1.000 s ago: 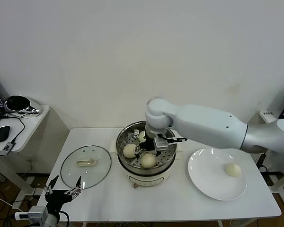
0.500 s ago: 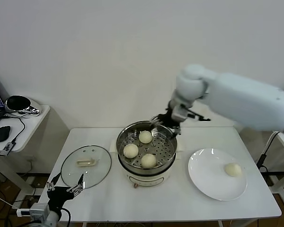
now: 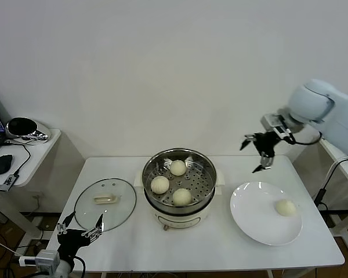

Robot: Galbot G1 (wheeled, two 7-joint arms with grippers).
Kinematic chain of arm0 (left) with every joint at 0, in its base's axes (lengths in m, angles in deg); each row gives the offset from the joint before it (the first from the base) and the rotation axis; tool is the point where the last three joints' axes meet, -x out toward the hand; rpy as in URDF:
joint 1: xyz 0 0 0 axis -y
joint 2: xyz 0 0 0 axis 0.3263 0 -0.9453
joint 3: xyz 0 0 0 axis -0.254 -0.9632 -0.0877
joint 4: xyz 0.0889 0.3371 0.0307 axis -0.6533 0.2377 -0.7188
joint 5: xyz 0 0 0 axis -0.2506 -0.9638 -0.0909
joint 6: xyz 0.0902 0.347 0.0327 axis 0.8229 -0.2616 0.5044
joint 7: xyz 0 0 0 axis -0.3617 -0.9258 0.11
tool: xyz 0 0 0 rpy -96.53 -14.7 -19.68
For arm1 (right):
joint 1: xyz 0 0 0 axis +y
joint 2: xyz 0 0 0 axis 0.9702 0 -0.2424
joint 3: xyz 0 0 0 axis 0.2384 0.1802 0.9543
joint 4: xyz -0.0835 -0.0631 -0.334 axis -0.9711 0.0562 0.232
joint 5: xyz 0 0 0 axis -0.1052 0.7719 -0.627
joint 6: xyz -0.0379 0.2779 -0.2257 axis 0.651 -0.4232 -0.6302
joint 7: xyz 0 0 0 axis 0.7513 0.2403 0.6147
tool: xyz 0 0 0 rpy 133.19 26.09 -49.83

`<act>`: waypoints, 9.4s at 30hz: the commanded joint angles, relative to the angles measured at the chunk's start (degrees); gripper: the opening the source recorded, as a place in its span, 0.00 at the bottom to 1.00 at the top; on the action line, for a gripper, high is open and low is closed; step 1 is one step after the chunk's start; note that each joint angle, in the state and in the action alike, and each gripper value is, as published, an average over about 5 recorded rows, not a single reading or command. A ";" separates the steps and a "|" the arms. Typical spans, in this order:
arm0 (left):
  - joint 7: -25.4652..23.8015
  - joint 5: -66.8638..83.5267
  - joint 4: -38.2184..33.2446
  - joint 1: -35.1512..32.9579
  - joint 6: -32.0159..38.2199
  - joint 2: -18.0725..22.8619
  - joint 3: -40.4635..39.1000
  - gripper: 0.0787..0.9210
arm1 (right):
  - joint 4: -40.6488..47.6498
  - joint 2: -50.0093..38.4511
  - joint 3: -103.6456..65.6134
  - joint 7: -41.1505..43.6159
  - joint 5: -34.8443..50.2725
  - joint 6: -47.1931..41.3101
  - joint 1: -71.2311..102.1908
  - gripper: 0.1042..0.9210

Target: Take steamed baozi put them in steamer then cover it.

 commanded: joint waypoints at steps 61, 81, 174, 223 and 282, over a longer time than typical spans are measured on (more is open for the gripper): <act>-0.74 -2.25 4.24 -0.22 -0.08 0.45 -0.07 0.88 | 23.97 6.29 -31.05 -4.03 -34.17 11.54 40.21 0.88; -0.62 -2.31 4.92 -0.16 -0.02 0.48 -0.15 0.88 | 25.07 7.09 -30.94 -5.03 -34.45 11.53 40.50 0.88; 0.35 -2.34 3.86 3.69 0.19 1.04 1.20 0.88 | 18.11 33.46 12.40 -10.84 5.88 -13.58 4.06 0.60; 4.34 -6.81 9.17 8.30 6.79 -0.53 -2.40 0.88 | -26.01 22.81 -102.49 -67.41 23.60 9.54 111.00 0.88; 17.75 -79.80 42.50 22.08 29.22 -9.68 -10.55 0.88 | -28.08 39.60 -113.39 -66.32 23.48 10.28 117.82 0.88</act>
